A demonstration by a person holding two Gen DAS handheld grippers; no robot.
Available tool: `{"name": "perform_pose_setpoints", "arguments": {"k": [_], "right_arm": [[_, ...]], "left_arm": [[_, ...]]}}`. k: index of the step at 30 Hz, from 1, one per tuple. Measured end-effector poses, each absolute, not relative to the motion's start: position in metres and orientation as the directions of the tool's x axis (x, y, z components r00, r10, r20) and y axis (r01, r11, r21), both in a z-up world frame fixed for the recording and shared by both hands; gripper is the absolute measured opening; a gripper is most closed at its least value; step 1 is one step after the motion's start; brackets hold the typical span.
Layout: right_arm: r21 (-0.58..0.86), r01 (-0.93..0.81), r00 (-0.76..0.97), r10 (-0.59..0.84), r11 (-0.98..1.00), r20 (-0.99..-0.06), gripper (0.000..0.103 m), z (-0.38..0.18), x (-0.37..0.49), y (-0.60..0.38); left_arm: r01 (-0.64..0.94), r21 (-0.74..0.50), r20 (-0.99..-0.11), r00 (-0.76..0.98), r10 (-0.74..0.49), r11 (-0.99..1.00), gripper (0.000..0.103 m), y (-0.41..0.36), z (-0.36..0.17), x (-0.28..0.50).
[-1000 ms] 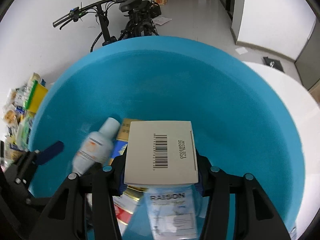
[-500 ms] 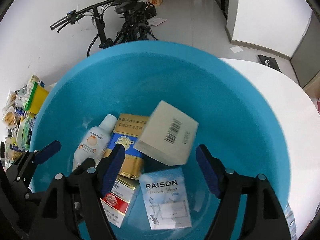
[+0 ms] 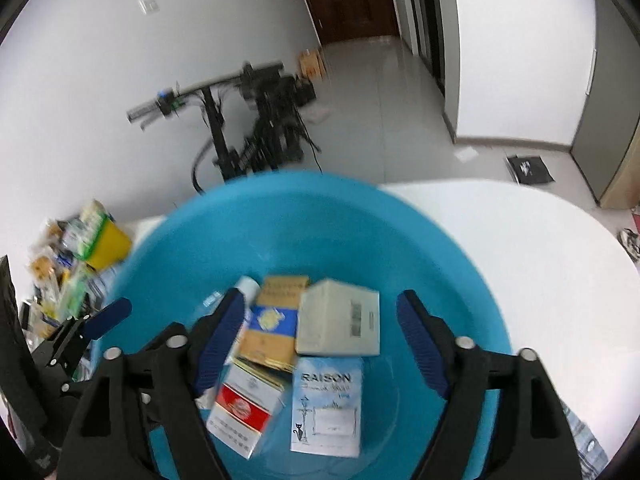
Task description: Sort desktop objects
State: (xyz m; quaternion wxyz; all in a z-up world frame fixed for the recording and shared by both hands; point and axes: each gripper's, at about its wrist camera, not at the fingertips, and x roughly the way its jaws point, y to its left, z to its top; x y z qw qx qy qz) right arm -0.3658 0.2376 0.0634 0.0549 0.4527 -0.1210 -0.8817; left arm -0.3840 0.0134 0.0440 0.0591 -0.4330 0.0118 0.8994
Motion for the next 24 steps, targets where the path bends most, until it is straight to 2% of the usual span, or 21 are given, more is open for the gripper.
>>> {"name": "perform_pose_setpoints", "arguments": {"k": [1,3,5,7,10,13,16,20,22,24], "right_arm": [[0.264,-0.001,-0.605,-0.21,-0.964,-0.768,0.092,0.067,-0.363,0.238],[0.259,0.032,-0.638,-0.219,-0.965,-0.738,0.1,0.072,-0.356,0.239],[0.251,0.062,-0.668,-0.227,-0.966,-0.708,0.1,0.077,-0.347,0.239],[0.241,0.065,-0.703,-0.216,-0.968,-0.678,0.1,0.081,-0.34,0.241],[0.231,0.078,-0.744,-0.211,-0.97,-0.634,0.1,0.09,-0.329,0.245],[0.144,0.057,-0.786,-0.134,-0.988,-0.604,0.1,0.099,-0.315,0.253],[0.038,0.022,-0.811,-0.04,-0.999,-0.584,0.1,0.102,-0.305,0.249],[0.033,0.008,-0.87,-0.023,-0.999,-0.492,0.1,0.108,-0.286,0.248],[0.037,-0.015,-0.888,-0.004,-0.999,-0.46,0.103,0.113,-0.275,0.251],[0.04,-0.043,-0.9,0.021,-0.998,-0.435,0.103,0.119,-0.266,0.255]], "left_arm": [[-0.119,-0.054,-0.744,-0.658,0.119,-0.991,0.081,0.009,0.053,-0.377],[-0.123,-0.083,-0.663,-0.734,0.147,-0.989,0.088,0.001,0.069,-0.365],[-0.122,-0.088,-0.583,-0.798,0.151,-0.989,0.103,-0.005,0.08,-0.355],[-0.106,-0.083,-0.506,-0.852,0.134,-0.991,0.103,-0.011,0.091,-0.345],[-0.089,-0.112,-0.506,-0.852,0.133,-0.99,0.103,-0.019,0.097,-0.348],[-0.055,-0.124,-0.504,-0.857,0.11,-0.991,0.103,-0.022,0.101,-0.345],[-0.033,-0.021,-0.501,-0.865,0.039,-0.999,0.103,-0.011,0.11,-0.329],[-0.075,0.092,-0.406,-0.913,0.031,-0.993,0.103,0.016,0.124,-0.296],[-0.008,0.066,-0.363,-0.932,-0.016,-0.998,0.103,0.014,0.128,-0.284],[-0.008,0.015,-0.35,-0.937,0.003,-1.0,0.103,0.01,0.13,-0.279]]}}
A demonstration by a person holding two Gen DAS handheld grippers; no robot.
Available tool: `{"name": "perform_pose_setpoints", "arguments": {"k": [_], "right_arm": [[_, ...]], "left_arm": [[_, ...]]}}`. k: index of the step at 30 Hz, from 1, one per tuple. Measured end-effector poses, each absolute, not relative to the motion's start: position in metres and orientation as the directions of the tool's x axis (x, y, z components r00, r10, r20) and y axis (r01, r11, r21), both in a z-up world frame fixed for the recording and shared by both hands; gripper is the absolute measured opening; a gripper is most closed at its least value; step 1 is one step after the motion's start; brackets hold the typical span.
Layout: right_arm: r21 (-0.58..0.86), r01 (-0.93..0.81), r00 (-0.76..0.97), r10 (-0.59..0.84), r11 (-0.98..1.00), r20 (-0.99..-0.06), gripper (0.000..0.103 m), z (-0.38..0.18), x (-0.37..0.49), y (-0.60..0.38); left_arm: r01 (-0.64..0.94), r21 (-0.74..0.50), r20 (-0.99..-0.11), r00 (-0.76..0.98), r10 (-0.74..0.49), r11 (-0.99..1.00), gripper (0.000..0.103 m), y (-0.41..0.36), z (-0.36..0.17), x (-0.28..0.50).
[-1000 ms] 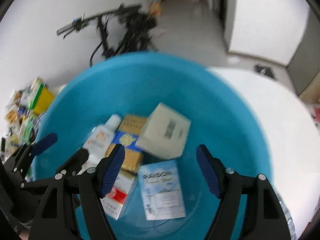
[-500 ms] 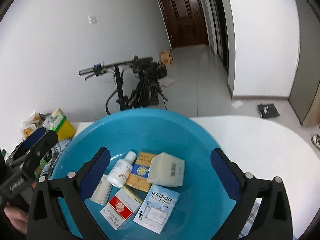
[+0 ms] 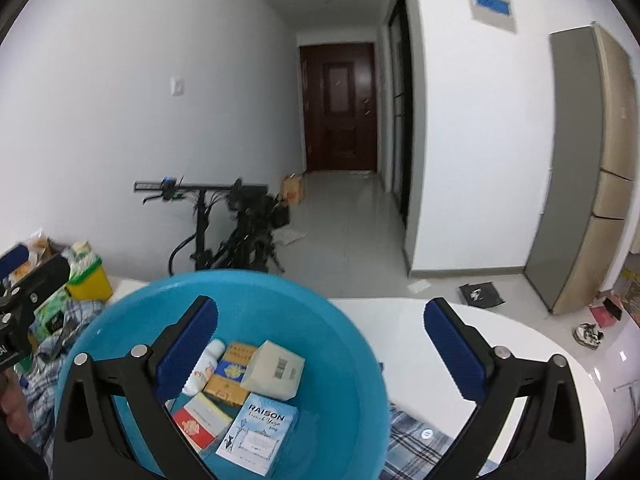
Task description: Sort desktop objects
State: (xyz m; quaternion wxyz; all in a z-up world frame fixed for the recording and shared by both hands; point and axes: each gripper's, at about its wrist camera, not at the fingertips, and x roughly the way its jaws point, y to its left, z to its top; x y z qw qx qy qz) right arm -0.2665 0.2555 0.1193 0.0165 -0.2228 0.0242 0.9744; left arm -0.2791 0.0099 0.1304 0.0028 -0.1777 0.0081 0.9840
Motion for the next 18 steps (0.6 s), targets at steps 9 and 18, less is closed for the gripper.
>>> {"name": "perform_pose_setpoints", "arguments": {"k": [9,18], "right_arm": [[-0.025,0.0,-0.918,0.01,-1.0,-0.397,0.103,0.127,-0.249,0.249],[-0.004,-0.005,-0.937,0.006,-1.0,-0.35,0.103,0.128,-0.225,0.238]], "left_arm": [[-0.034,0.055,-0.281,-0.96,0.017,-0.998,0.103,0.009,0.13,-0.264],[-0.105,-0.01,-0.289,-0.952,0.103,-0.994,0.103,0.003,0.141,-0.245]]}}
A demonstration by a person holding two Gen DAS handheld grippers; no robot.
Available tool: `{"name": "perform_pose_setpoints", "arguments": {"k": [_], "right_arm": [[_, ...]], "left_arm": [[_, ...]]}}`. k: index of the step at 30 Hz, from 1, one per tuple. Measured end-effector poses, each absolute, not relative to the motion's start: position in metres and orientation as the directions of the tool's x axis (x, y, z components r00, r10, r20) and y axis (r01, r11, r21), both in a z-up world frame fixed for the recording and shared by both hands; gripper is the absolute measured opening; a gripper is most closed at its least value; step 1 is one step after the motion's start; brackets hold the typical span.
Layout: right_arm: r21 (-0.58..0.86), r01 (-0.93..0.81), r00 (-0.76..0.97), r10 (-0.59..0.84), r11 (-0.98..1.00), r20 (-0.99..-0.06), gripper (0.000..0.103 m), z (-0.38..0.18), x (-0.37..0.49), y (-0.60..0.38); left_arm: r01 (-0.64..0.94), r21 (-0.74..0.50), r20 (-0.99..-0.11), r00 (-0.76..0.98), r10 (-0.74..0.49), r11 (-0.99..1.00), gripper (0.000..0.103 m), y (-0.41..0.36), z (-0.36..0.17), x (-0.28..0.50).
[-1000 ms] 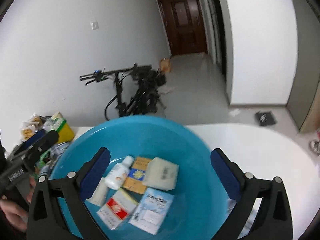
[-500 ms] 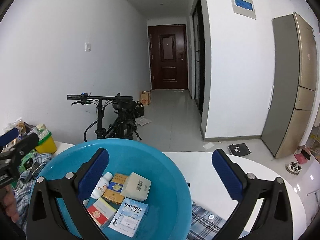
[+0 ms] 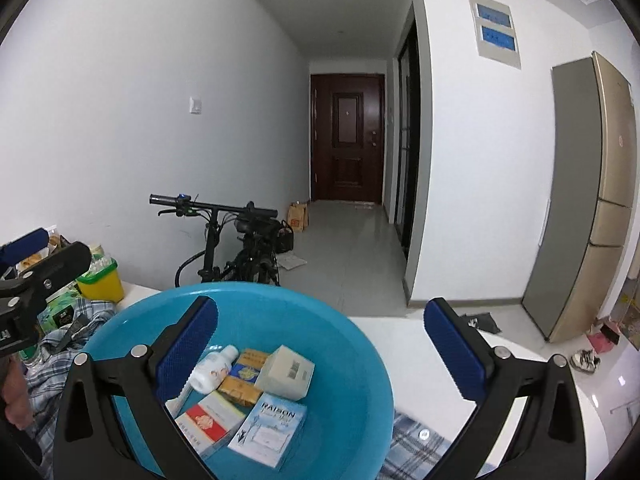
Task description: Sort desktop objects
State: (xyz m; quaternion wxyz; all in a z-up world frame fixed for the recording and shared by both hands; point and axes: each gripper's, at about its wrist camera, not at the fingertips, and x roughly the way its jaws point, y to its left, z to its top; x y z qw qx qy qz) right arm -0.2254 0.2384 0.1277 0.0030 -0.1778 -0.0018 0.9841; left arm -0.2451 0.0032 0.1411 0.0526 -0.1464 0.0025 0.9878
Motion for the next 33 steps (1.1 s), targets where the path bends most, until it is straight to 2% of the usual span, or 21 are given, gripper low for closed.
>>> {"name": "perform_pose_setpoints", "arguments": {"k": [5,13,19,25,33], "right_arm": [[0.021,0.001,-0.914,-0.009,-1.0,-0.407,0.103,0.131,-0.225,0.241],[0.025,-0.026,-0.908,0.013,-0.999,-0.418,0.103,0.133,-0.218,0.246],[0.004,0.005,-0.906,-0.006,-1.0,-0.424,0.103,0.137,-0.199,0.241],[0.015,0.039,-0.906,-0.042,-0.999,-0.421,0.103,0.15,-0.17,0.235],[-0.043,0.078,-0.93,-0.057,-0.996,-0.364,0.103,0.169,-0.117,0.22]], "left_arm": [[-0.105,-0.029,-0.298,-0.949,0.109,-0.994,0.103,-0.001,0.14,-0.239],[-0.086,-0.016,-0.327,-0.941,0.087,-0.996,0.103,0.003,0.138,-0.233],[-0.131,-0.096,-0.358,-0.92,0.157,-0.987,0.103,-0.001,0.141,-0.22],[-0.065,-0.065,-0.408,-0.909,0.086,-0.996,0.103,-0.002,0.146,-0.204],[-0.109,-0.156,-0.333,-0.93,0.156,-0.982,0.103,-0.019,0.163,-0.148]]}}
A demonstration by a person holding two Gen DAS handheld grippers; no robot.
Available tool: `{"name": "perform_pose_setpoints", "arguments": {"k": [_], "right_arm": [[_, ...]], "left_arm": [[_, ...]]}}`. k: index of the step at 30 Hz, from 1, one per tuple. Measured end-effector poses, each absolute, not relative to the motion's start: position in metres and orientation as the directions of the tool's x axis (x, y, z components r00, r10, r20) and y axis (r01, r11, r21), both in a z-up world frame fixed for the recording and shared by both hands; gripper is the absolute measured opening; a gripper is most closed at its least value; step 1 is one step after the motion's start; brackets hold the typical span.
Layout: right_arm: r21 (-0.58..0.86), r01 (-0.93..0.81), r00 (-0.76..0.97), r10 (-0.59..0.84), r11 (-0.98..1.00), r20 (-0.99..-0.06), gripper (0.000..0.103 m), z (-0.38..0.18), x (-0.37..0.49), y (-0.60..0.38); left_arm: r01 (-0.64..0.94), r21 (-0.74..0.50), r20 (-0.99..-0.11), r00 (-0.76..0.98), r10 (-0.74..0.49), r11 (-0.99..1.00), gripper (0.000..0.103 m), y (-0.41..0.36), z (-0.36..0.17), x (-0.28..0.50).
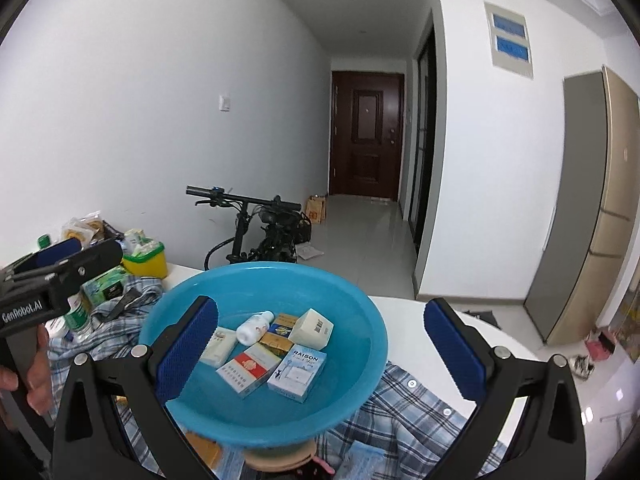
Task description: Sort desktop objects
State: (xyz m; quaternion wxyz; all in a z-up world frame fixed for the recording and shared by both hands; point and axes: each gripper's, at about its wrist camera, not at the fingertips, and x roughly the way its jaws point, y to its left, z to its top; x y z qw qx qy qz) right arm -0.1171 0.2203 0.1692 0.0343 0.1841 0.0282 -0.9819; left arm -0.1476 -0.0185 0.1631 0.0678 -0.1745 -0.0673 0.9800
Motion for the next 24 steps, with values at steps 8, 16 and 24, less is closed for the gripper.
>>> {"name": "perform_pose_setpoints", "arguments": {"k": [8,16,24], "right_arm": [[-0.042,0.121,-0.942,-0.101,-0.992,-0.319,0.103,0.171,-0.061,0.216],[-0.029,0.116,-0.948,-0.102,-0.993,-0.302,0.103,0.178,-0.037,0.218],[-0.017,0.174,-0.946,-0.162,-0.985,-0.281,0.103,0.176,-0.021,0.203]], "left_arm": [[-0.106,0.016,-0.286,-0.953,0.097,-0.994,0.103,-0.012,0.179,-0.088],[-0.166,-0.05,-0.281,-0.944,0.174,-0.985,0.103,-0.02,0.171,-0.037],[-0.149,-0.006,-0.262,-0.954,0.145,-0.989,0.103,-0.011,0.16,-0.023]]}}
